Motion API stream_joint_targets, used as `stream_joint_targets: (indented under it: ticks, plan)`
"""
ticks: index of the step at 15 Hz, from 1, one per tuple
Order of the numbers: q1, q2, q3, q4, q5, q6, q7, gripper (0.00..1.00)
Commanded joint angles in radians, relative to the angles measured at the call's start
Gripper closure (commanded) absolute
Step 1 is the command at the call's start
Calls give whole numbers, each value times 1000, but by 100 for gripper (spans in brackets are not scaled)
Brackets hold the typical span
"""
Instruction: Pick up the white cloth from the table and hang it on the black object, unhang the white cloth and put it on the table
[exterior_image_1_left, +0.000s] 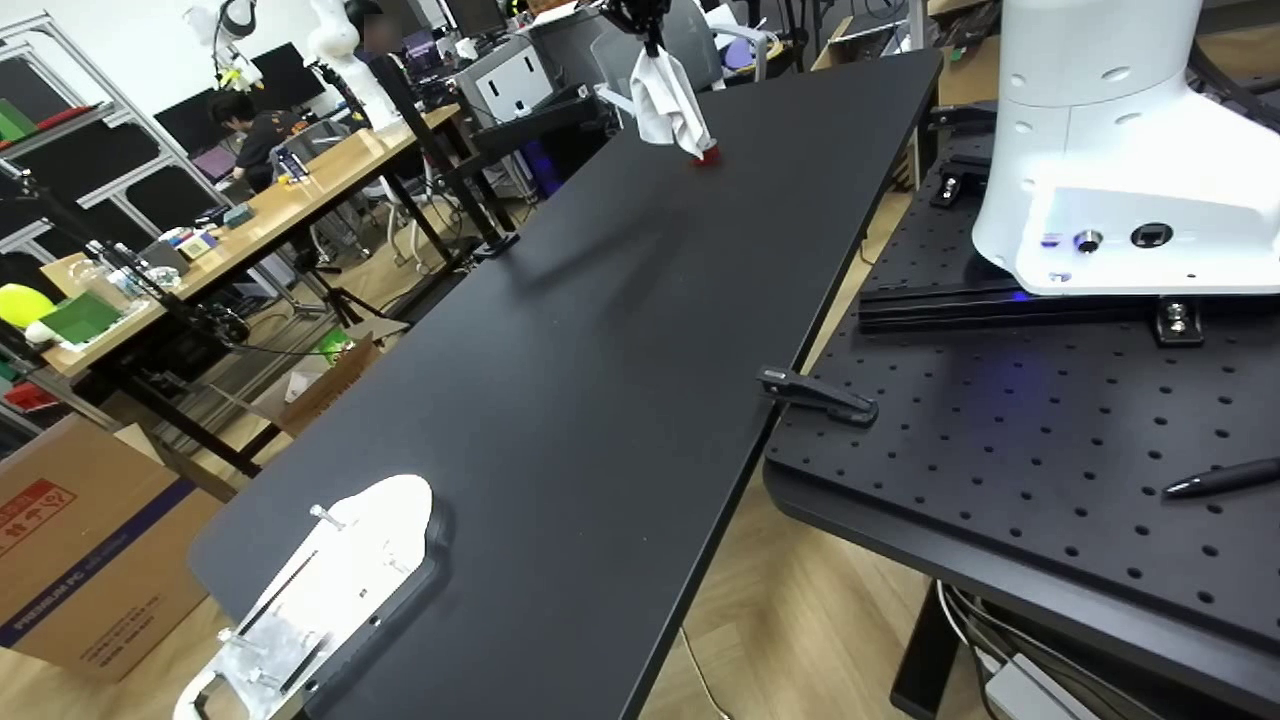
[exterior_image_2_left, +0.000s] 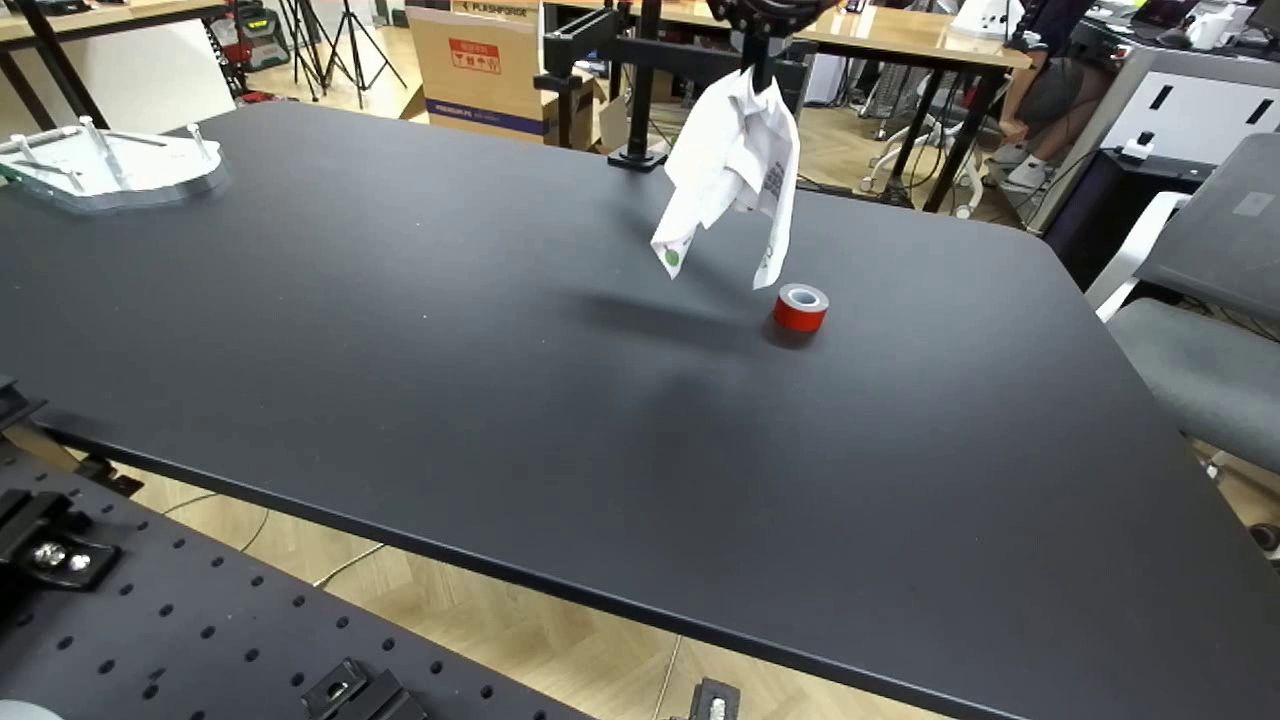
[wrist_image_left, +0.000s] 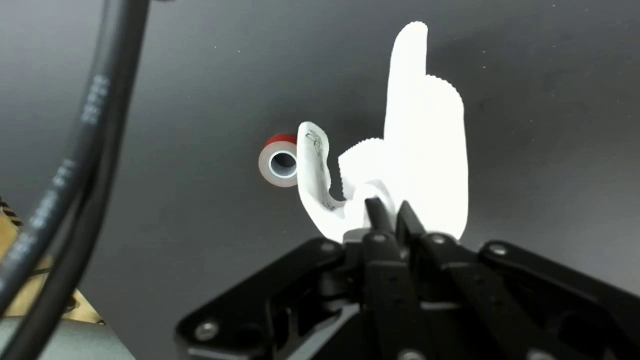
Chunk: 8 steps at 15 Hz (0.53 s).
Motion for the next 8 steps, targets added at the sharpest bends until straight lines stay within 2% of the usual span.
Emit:
stream_joint_targets:
  ticks: [1,8]
  plan:
    - [1,45,6,49,1,-27,0,58]
    - [23,10,35,35,56,-173,55,12]
